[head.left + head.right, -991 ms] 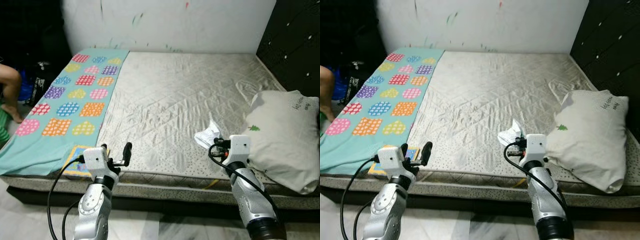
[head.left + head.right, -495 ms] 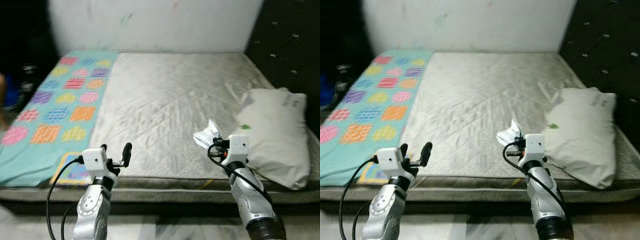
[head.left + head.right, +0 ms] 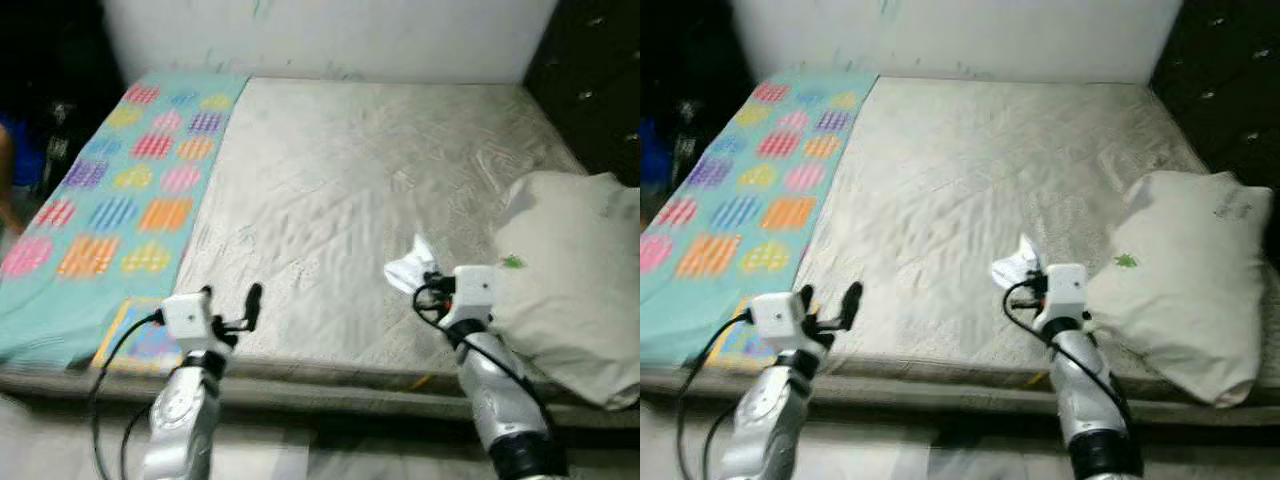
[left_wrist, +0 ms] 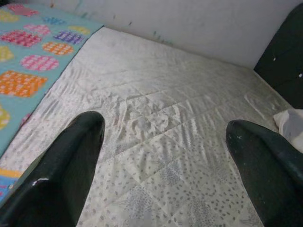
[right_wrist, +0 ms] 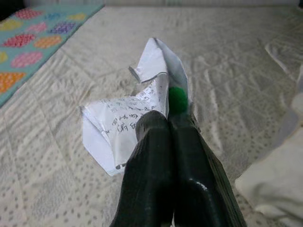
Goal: Clean up the room
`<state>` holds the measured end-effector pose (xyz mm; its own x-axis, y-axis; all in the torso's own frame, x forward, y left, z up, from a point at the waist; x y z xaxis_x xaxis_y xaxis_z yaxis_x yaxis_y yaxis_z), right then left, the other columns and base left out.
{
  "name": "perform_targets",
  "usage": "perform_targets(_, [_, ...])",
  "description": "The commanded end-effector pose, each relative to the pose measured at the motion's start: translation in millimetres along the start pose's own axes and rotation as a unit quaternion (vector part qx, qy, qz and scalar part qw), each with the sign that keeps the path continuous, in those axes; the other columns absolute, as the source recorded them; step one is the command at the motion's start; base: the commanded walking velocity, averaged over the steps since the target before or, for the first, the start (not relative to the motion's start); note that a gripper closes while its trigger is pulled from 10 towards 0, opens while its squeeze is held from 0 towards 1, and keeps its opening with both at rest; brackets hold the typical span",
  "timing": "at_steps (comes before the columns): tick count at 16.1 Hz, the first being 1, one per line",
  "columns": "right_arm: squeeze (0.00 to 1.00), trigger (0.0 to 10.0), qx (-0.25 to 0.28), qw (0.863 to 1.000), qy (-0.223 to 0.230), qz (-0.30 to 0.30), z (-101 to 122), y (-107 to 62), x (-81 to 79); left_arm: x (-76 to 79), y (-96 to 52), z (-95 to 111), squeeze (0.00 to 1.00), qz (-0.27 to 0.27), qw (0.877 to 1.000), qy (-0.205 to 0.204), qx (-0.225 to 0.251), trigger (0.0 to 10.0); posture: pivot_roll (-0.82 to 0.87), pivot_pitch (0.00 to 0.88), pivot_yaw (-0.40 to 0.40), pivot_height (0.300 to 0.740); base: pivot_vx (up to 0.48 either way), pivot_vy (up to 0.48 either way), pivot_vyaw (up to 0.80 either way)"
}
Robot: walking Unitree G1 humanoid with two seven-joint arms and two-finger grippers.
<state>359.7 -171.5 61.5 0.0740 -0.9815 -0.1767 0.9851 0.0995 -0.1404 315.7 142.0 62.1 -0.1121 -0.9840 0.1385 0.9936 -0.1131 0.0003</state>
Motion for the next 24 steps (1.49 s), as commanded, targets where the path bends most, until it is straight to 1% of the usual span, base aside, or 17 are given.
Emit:
perform_targets(1, [0.0, 10.0, 0.007, 1.0, -0.004, -0.009, 4.8, -1.0, 6.6, 8.7, 1.6, 3.0, 0.0, -0.015, 1.0, -0.002, 0.007, 10.0, 0.02, 0.014, 0.023, 0.74, 0.289, 0.0, 0.0])
perform_targets(5, [0.0, 10.0, 0.008, 1.0, -0.003, -0.012, 5.3, -0.9, 8.3, 8.5, 2.3, 2.5, 0.0, -0.012, 1.0, 0.003, 0.005, 10.0, 0.02, 0.014, 0.024, 0.74, 0.216, 0.0, 0.0])
perform_targets(8, [0.0, 10.0, 0.007, 1.0, -0.003, -0.012, 4.7, -0.9, 8.2, -2.3, 4.3, -3.3, 0.0, 0.031, 0.999, 0.011, -0.015, 10.0, 0.02, 0.014, 0.025, 0.74, 0.0, 0.0, 0.0])
perform_targets(9, [0.0, 10.0, 0.007, 1.0, -0.003, -0.012, 4.6, -0.8, 8.2, -4.2, 4.7, -5.2, 0.0, 0.039, 0.999, 0.005, -0.021, 10.0, 0.02, 0.014, 0.025, 0.74, 0.0, 0.0, 0.0])
perform_targets(10, [0.0, 10.0, 0.006, 1.0, -0.003, -0.012, 4.3, -0.8, 8.1, -2.2, 4.7, -4.4, 0.0, 0.03, 0.999, -0.007, -0.018, 10.0, 0.02, 0.014, 0.025, 0.74, 0.0, 0.0, 0.0])
perform_targets(11, [0.0, 10.0, 0.005, 1.0, -0.002, -0.012, 4.0, -0.7, 7.8, -1.4, 4.7, -3.4, 0.0, 0.026, 1.0, -0.008, -0.016, 10.0, 0.02, 0.014, 0.024, 0.74, 0.0, 0.0, 0.0])
perform_targets(16, [0.0, 10.0, 0.004, 1.0, -0.003, -0.011, 3.7, -0.5, 7.8, 0.2, 5.7, -2.7, 0.0, 0.022, 1.0, -0.004, -0.014, 10.0, 0.02, 0.011, 0.024, 0.74, 0.0, 0.358, 0.0])
perform_targets(20, [0.0, 10.0, 0.004, 1.0, -0.005, -0.01, 4.1, -0.4, 8.5, 1.4, 5.9, -2.9, 0.0, 0.02, 1.0, -0.004, -0.014, 10.0, 0.02, 0.01, 0.022, 0.74, 0.0, 0.412, -0.57])
perform_targets(24, [0.0, 10.0, 0.0, 1.0, -0.009, -0.009, 2.5, 0.2, 8.8, 1.1, 6.3, -2.8, 0.0, 0.022, 1.0, -0.003, -0.013, 10.0, 0.02, 0.008, 0.019, 0.74, 0.0, 0.45, 0.0])
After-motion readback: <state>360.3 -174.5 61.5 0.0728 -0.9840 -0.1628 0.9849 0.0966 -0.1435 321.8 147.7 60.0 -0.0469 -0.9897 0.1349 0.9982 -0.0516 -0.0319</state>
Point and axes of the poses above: a point about 5 cm out from each wrist's last joint towards the gripper, its own y axis pointing out of the wrist towards the gripper, its own z axis along the axis of the wrist's last joint, x = y × z, the point moved 5 cm from there along y, pointing out of the wrist towards the gripper, and after that the axes turned 8 degrees about y, right-handed, at the moved point
